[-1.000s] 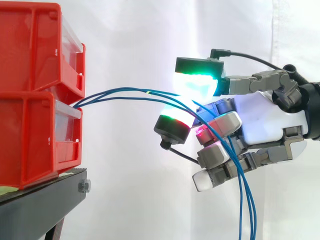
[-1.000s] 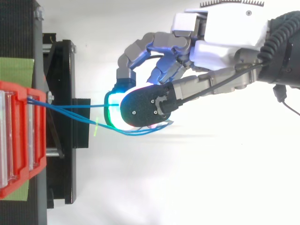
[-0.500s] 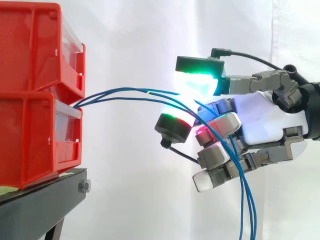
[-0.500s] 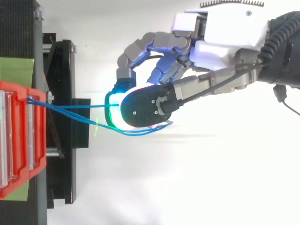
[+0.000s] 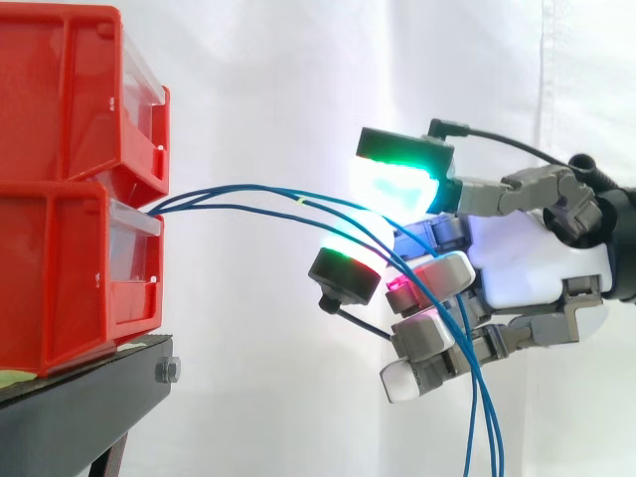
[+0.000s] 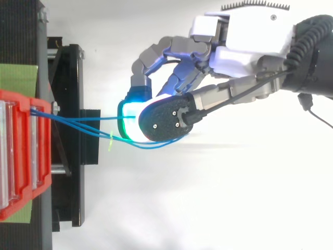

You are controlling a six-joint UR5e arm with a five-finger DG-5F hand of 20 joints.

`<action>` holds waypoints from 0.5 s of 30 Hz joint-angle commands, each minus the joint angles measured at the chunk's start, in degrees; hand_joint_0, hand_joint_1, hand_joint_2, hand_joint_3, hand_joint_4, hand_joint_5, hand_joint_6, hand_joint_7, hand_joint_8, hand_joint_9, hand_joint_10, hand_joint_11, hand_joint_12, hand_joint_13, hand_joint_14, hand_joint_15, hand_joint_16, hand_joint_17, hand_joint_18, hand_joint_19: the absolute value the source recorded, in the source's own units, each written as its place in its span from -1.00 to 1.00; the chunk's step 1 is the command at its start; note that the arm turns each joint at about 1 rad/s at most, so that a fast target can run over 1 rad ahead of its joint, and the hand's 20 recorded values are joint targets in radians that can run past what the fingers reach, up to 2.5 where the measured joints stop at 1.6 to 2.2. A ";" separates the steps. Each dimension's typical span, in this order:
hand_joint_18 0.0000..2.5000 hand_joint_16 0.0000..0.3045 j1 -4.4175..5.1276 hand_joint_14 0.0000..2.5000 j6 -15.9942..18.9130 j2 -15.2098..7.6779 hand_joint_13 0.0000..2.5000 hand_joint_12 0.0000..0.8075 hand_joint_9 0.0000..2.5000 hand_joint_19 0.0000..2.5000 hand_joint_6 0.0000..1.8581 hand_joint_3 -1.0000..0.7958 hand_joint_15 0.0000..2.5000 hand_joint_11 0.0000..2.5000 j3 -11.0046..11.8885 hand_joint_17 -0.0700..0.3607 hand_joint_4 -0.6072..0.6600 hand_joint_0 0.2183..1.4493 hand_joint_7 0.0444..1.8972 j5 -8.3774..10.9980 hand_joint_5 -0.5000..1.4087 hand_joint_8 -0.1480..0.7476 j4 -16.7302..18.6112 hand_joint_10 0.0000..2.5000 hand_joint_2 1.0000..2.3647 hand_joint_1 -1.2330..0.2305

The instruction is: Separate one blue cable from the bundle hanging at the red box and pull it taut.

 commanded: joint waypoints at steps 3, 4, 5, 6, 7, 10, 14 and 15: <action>-0.48 -0.69 -0.01 -0.98 -0.12 0.00 -0.27 -0.12 -0.27 -0.55 0.05 -0.34 -0.24 0.14 -2.76 -0.18 -0.05 -0.19 -0.03 0.07 -0.74 -0.11 8.17 -0.75 -0.99 -0.15; -0.48 -0.69 -0.01 -0.98 -0.12 0.00 -0.27 -0.14 -0.28 -0.55 0.05 -0.33 -0.23 0.15 -2.94 -0.18 -0.06 -0.19 -0.02 0.07 -0.74 -0.12 8.43 -0.75 -0.99 -0.14; -0.48 -0.69 -0.01 -0.98 -0.12 0.00 -0.27 -0.13 -0.27 -0.54 0.05 -0.31 -0.22 0.14 -2.94 -0.18 -0.06 -0.19 -0.01 0.15 -0.74 -0.12 8.70 -0.75 -0.99 -0.14; -0.49 -0.69 -0.01 -0.98 -0.12 0.00 -0.27 -0.13 -0.27 -0.53 0.05 -0.29 -0.23 0.16 -3.02 -0.18 -0.07 -0.20 -0.01 0.15 -0.74 -0.12 8.70 -0.76 -0.98 -0.13; -0.49 -0.69 0.07 -0.98 -0.12 0.00 -0.27 -0.14 -0.27 -0.53 0.05 -0.29 -0.22 0.15 -3.02 -0.18 -0.07 -0.20 0.00 0.15 -0.74 -0.13 8.70 -0.75 -0.98 -0.13; -0.49 -0.69 0.34 -0.98 -0.12 0.00 -0.27 -0.14 -0.27 -0.53 0.06 -0.28 -0.22 0.15 -3.02 -0.18 -0.07 -0.20 -0.01 0.59 -0.74 -0.13 8.43 -0.72 -0.98 -0.12; -0.49 -0.69 0.42 -0.98 -0.47 0.00 -0.27 -0.15 -0.34 -0.55 0.06 -0.30 -0.22 0.10 -3.02 -0.18 -0.05 -0.19 -0.03 0.59 -0.74 -0.11 8.08 -0.50 -0.98 -0.12; -0.49 -0.71 0.42 -0.98 -0.56 0.00 -0.26 -0.18 -0.37 -0.57 0.06 -0.30 -0.23 0.07 -3.02 -0.21 -0.05 -0.19 -0.03 0.59 -0.74 -0.10 8.08 -0.53 -0.98 -0.12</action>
